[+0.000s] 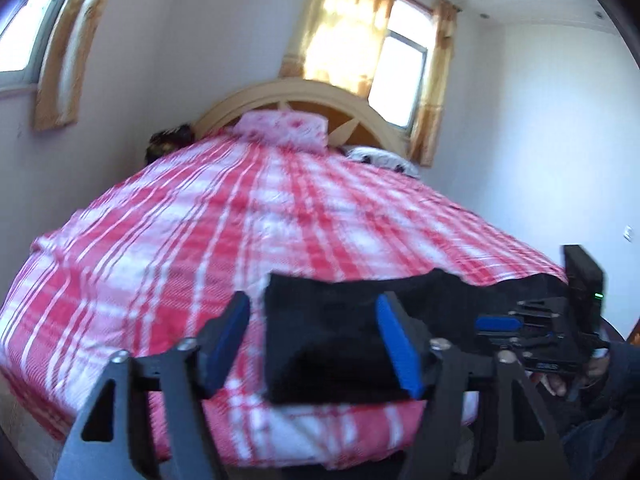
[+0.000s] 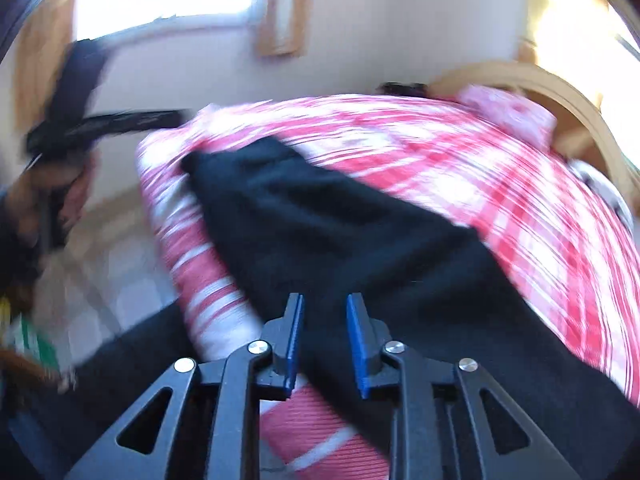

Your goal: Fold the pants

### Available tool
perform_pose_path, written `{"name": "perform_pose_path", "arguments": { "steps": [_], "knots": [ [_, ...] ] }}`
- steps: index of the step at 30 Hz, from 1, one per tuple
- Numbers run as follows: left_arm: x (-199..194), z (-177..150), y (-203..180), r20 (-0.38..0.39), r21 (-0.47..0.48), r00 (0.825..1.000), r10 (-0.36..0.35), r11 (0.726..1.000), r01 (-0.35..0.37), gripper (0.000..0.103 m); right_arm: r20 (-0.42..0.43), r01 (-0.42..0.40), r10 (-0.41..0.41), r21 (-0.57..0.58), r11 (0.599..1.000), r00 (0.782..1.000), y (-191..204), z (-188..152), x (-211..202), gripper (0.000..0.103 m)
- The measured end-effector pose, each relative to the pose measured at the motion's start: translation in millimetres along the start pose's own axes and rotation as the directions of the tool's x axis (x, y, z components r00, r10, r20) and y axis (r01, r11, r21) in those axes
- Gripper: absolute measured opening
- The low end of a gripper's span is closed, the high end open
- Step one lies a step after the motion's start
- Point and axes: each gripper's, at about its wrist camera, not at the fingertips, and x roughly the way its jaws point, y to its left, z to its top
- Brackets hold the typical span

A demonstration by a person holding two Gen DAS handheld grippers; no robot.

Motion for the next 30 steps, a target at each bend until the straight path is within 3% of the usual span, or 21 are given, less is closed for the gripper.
{"name": "perform_pose_path", "arguments": {
  "steps": [2,5,7,8,9,11,14,18,20,23,25,27,28,29,30],
  "knots": [
    [18,2,-22,-0.034,0.042,0.999,-0.038,0.998,0.04,0.078,-0.014,0.021,-0.02,0.078,0.997,1.0,-19,0,4,0.032],
    [54,-8,-35,-0.128,0.068,0.991,-0.023,0.997,0.032,0.078,-0.085,0.057,-0.048,0.11,0.992,0.995,-28,-9,21,0.036],
    [80,-25,-26,-0.253,0.02,0.967,0.016,1.0,-0.011,0.078,-0.055,0.051,-0.046,0.098,0.994,0.997,-28,-14,20,0.037],
    [85,-31,-22,-0.277,0.002,0.961,0.016,1.0,-0.016,0.077,-0.056,0.052,-0.047,0.095,0.994,0.997,-29,-14,19,0.039],
    [80,-34,-25,-0.24,0.023,0.971,0.018,1.0,-0.012,0.078,-0.06,0.056,-0.05,0.097,0.994,0.997,-32,-13,16,0.04],
    [78,-32,-29,-0.258,0.057,0.966,0.038,0.998,-0.024,0.078,-0.05,0.08,-0.075,0.123,0.989,0.996,-43,-16,2,0.04],
    [67,-24,-34,-0.216,0.034,0.976,0.031,0.999,-0.024,0.078,-0.024,0.12,-0.117,0.214,0.969,0.993,-80,-30,-29,0.04],
    [68,-19,-58,-0.19,0.064,0.982,0.008,0.998,0.004,0.079,-0.054,0.226,-0.222,0.384,0.895,0.974,-151,-68,-87,0.04],
    [74,-19,-68,-0.199,0.088,0.98,0.013,0.996,0.004,0.079,-0.088,0.322,-0.319,0.468,0.823,0.944,-190,-97,-124,0.04],
    [85,-21,-75,-0.219,0.079,0.976,0.006,0.997,0.012,0.079,-0.163,0.453,-0.448,0.581,0.676,0.879,-248,-144,-179,0.04],
    [94,-19,-73,-0.23,0.048,0.973,0.016,0.999,-0.006,0.079,-0.208,0.513,-0.538,0.688,0.514,0.817,-292,-182,-227,0.04],
    [95,-18,-75,-0.226,0.003,0.974,0.013,1.0,-0.013,0.079,-0.247,0.528,-0.575,0.752,0.394,0.78,-320,-209,-257,0.04],
    [97,-16,-76,-0.22,-0.015,0.975,0.0,1.0,-0.004,0.079,-0.29,0.547,-0.592,0.776,0.315,0.752,-335,-227,-274,0.04],
    [97,-15,-81,-0.219,-0.009,0.976,-0.003,1.0,0.001,0.079,-0.311,0.548,-0.593,0.791,0.271,0.743,-346,-238,-282,0.04],
    [99,-15,-86,-0.218,0.007,0.976,0.002,1.0,-0.001,0.079,-0.316,0.531,-0.582,0.813,0.241,0.749,-355,-252,-290,0.04]
  ]
}}
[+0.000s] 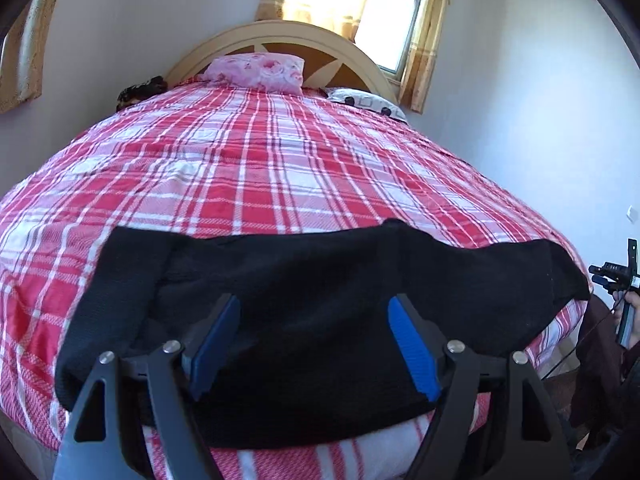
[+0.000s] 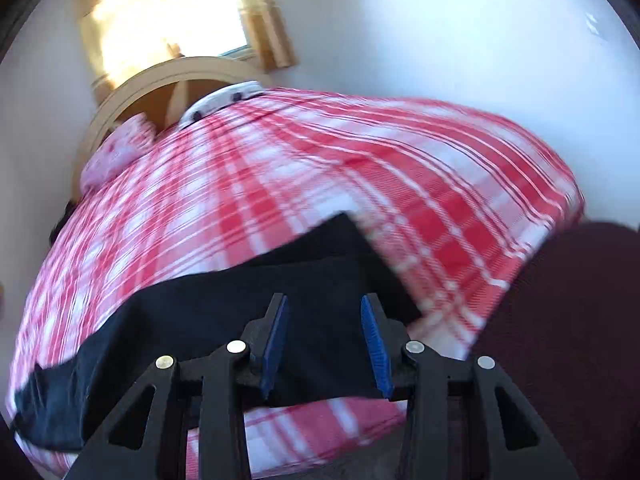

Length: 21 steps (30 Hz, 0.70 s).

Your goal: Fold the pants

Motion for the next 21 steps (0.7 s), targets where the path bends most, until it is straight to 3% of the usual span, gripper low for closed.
{"name": "perform_pose_path", "arguments": {
  "steps": [2,8,13,14,17,21],
  "knots": [
    [3,0,-8,0.002,0.022,1.0,0.01,1.0,-0.01,0.079,-0.034,-0.042,0.045,0.089,0.995,0.998,-29,2,9,0.04],
    [19,-11,-11,-0.032,-0.021,0.999,0.014,1.0,-0.015,0.079,-0.05,-0.205,0.214,0.143,0.968,0.976,-48,11,40,0.04],
    [24,-17,-15,-0.042,0.003,0.998,0.045,0.999,-0.045,0.079,-0.091,-0.206,0.216,0.109,0.973,0.972,-35,22,66,0.04],
    [24,-18,-15,-0.045,0.006,0.998,0.047,0.999,-0.047,0.08,-0.093,-0.214,0.224,0.108,0.971,0.97,-35,21,68,0.036],
    [25,-20,-16,-0.043,0.018,0.998,0.045,0.999,-0.044,0.084,-0.106,-0.241,0.248,0.077,0.967,0.963,-27,18,73,0.012],
    [26,-20,-20,-0.045,0.037,0.998,0.052,0.998,-0.051,0.086,-0.062,-0.209,0.21,0.022,0.978,0.976,-24,24,62,0.003]
  ]
}}
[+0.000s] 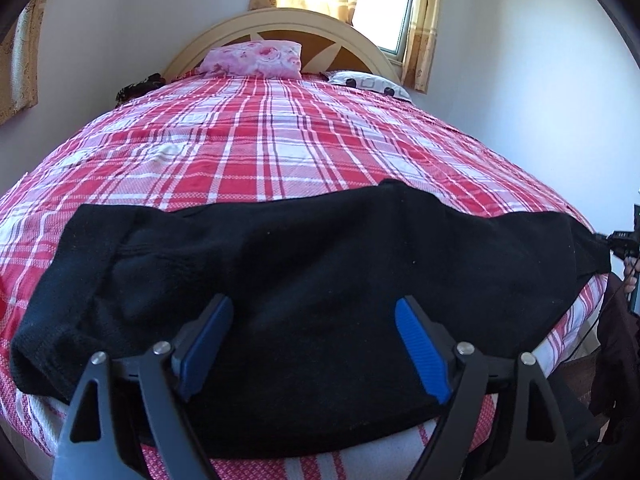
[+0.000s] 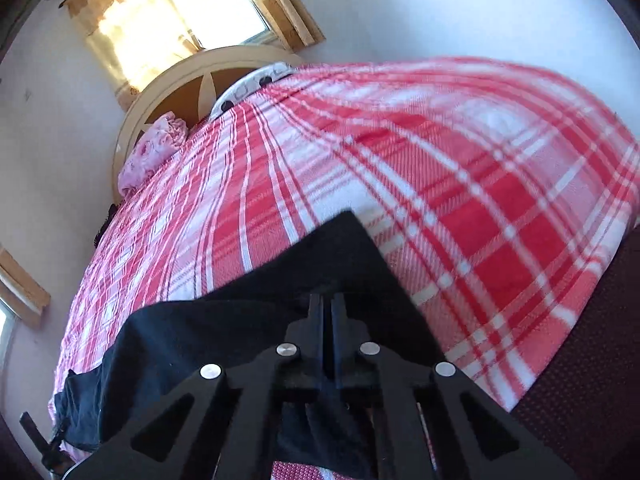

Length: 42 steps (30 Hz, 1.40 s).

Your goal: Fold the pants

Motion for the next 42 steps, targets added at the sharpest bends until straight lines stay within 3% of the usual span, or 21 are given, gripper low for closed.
{"name": "perform_pose_path", "arguments": {
  "steps": [7,9,11,13,15,17,21,25,29,34,38,42],
  "knots": [
    [0,0,1,0.004,-0.008,1.0,-0.002,1.0,0.002,0.086,0.146,0.127,-0.112,-0.1,0.987,0.983,20,35,-19,0.002],
    [0,0,1,0.007,-0.006,1.0,-0.003,1.0,0.003,0.087,0.135,0.168,-0.153,-0.109,0.98,0.979,19,40,-8,0.003],
    [-1,0,2,0.008,-0.006,1.0,-0.007,1.0,0.007,0.087,0.072,0.152,-0.146,-0.103,0.983,0.987,13,39,13,0.004],
    [-2,0,2,0.008,-0.005,1.0,-0.01,1.0,0.01,0.087,0.067,0.198,-0.19,-0.132,0.971,0.979,11,31,25,0.013],
    [-3,0,0,0.011,-0.002,1.0,-0.013,1.0,0.013,0.087,0.102,0.236,-0.223,-0.143,0.961,0.97,10,24,22,0.045],
    [-5,-1,-2,0.014,0.001,1.0,-0.012,1.0,0.012,0.087,0.127,0.25,-0.235,-0.12,0.961,0.964,7,20,8,0.055],
    [-10,-1,-10,0.037,0.013,0.999,-0.004,1.0,0.004,0.087,0.181,0.29,-0.268,-0.102,0.952,0.946,11,7,-30,0.055],
    [-10,-2,-25,0.041,0.063,0.999,-0.016,0.998,0.013,0.087,0.146,0.162,-0.143,-0.129,0.978,0.979,32,-16,-48,0.055],
    [-8,-5,-36,0.031,0.116,1.0,-0.005,0.993,0.001,0.091,0.072,0.128,-0.117,-0.189,0.974,0.991,45,-30,-26,0.055],
    [5,-12,-39,0.001,0.141,0.999,0.033,0.99,-0.033,0.094,-0.009,0.175,-0.18,-0.187,0.967,0.984,36,-40,9,0.055],
    [4,-10,-47,-0.012,0.143,0.998,0.058,0.988,-0.056,0.098,-0.007,0.166,-0.17,-0.171,0.971,0.985,32,-39,7,0.055],
    [-4,2,-59,0.009,0.125,0.999,0.038,0.991,-0.039,0.098,0.003,0.24,-0.242,-0.151,0.959,0.97,48,-41,-4,0.055]
  ]
}}
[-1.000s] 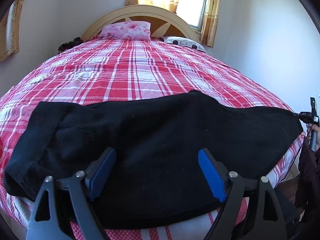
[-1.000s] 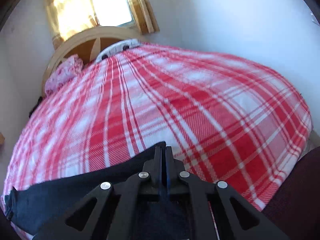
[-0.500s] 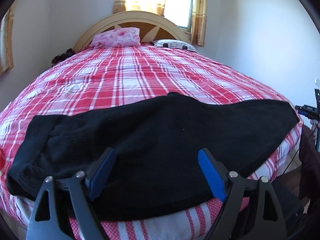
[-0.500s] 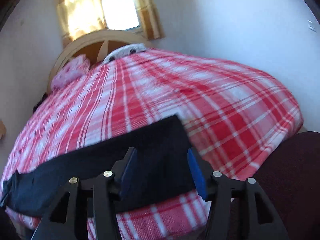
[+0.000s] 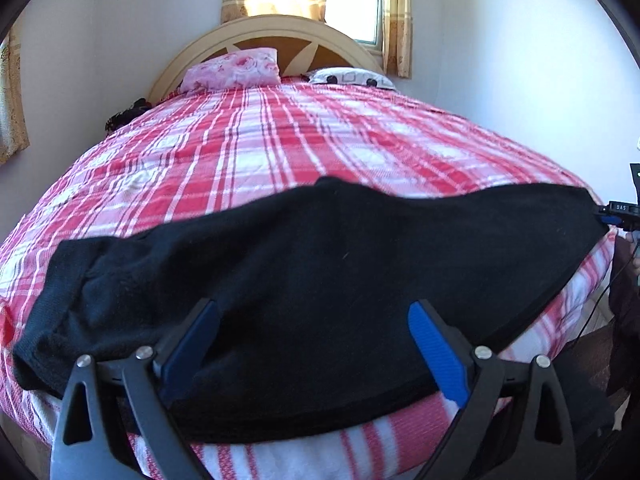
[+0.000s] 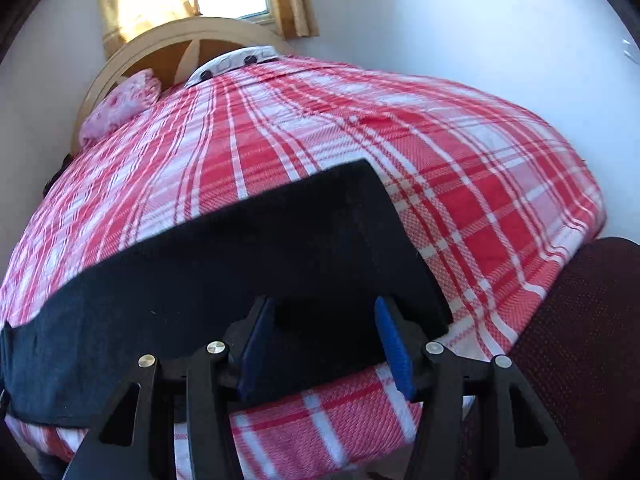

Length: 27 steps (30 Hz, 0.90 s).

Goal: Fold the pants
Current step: 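Smooth the folded pants with both tools pressing along the fold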

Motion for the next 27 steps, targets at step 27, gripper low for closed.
{"name": "perform_pose_path", "arguments": {
  "steps": [27],
  "knots": [
    [26,-11,-44,-0.062,0.061,0.998,0.001,0.998,0.003,0.103,0.025,-0.128,0.153,-0.422,0.898,0.988,182,-68,-15,0.076]
  ]
}}
